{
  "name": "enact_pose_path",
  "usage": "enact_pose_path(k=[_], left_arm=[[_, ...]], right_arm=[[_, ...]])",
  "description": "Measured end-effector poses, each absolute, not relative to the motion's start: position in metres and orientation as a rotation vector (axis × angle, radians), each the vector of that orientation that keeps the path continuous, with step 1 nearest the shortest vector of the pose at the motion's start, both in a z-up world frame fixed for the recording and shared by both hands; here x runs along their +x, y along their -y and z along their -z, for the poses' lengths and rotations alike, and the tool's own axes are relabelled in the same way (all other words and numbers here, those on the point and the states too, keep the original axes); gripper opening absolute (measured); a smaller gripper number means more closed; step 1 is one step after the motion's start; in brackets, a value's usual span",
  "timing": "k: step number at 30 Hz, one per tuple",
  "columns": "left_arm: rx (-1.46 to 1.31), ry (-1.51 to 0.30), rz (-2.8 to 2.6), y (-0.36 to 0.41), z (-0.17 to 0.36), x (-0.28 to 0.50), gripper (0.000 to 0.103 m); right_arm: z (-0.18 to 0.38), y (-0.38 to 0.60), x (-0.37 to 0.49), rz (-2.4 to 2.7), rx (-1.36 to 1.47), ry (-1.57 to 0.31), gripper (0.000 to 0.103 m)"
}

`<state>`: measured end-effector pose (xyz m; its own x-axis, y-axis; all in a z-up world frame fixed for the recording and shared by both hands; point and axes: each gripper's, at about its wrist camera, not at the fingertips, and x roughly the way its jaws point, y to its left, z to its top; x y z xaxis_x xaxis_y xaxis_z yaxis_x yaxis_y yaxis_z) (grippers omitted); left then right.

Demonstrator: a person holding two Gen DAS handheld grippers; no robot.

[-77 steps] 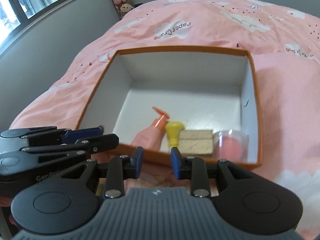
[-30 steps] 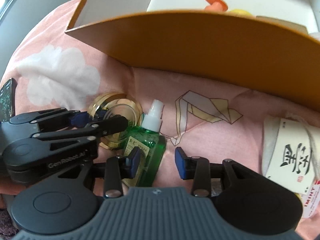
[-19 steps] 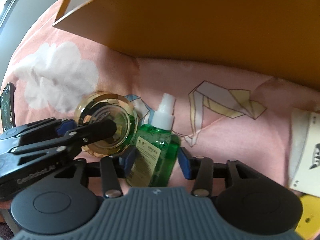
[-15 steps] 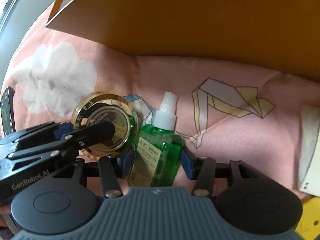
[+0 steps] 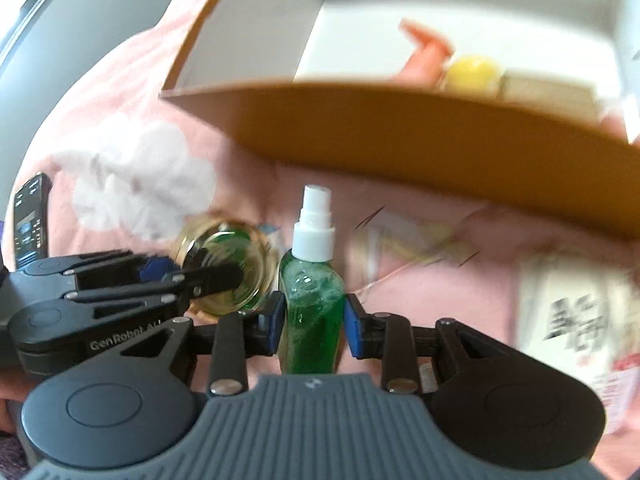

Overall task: Organize rigid objects
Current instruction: 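Grasp the green spray bottle with the right tool while the left tool grasps the gold compact, then lower the spray bottle and gold compact into the orange box with both tools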

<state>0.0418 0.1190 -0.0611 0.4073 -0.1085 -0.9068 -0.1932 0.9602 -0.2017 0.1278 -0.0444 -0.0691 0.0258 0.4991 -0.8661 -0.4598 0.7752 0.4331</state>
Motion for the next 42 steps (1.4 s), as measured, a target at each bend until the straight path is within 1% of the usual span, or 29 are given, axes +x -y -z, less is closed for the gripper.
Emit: enact_pose_path(k=[3,7,13,17,21,31,37,39,42], left_arm=[[-0.300,-1.161,-0.055,-0.118,0.065,0.046,0.032],[-0.320,-1.159,-0.058,-0.119,0.069,0.048,0.032],[-0.296,-1.138,-0.057,-0.113,0.063,0.047,0.031],[-0.292,-1.088,-0.046,-0.112,0.045,0.037,0.031],[-0.285,-1.018,-0.009,-0.107,0.017,0.031,0.031],[-0.262,-0.853,0.055,-0.112,-0.054,0.040,0.031],[-0.245,-0.832,0.080,-0.107,-0.069,0.088,0.031],[-0.219,-0.846,0.079,-0.104,-0.066,0.105,0.031],[-0.185,-0.908,0.068,-0.101,-0.052,0.128,0.031]], right_arm=[[0.072,0.041,0.131,-0.703,-0.025,-1.348,0.031],[0.089,0.037,0.137,-0.708,0.029,-1.390,0.031],[0.089,0.051,0.141,-0.719,0.074,-1.388,0.030],[0.070,0.046,0.130,-0.739,0.040,-1.320,0.029],[0.039,0.052,0.124,-0.760,0.005,-1.230,0.029],[-0.036,0.087,0.124,-0.825,0.054,-1.064,0.029],[-0.064,0.102,0.156,-0.791,0.158,-0.969,0.029],[-0.064,0.103,0.172,-0.766,0.188,-0.959,0.029],[-0.051,0.101,0.200,-0.744,0.214,-0.990,0.029]])
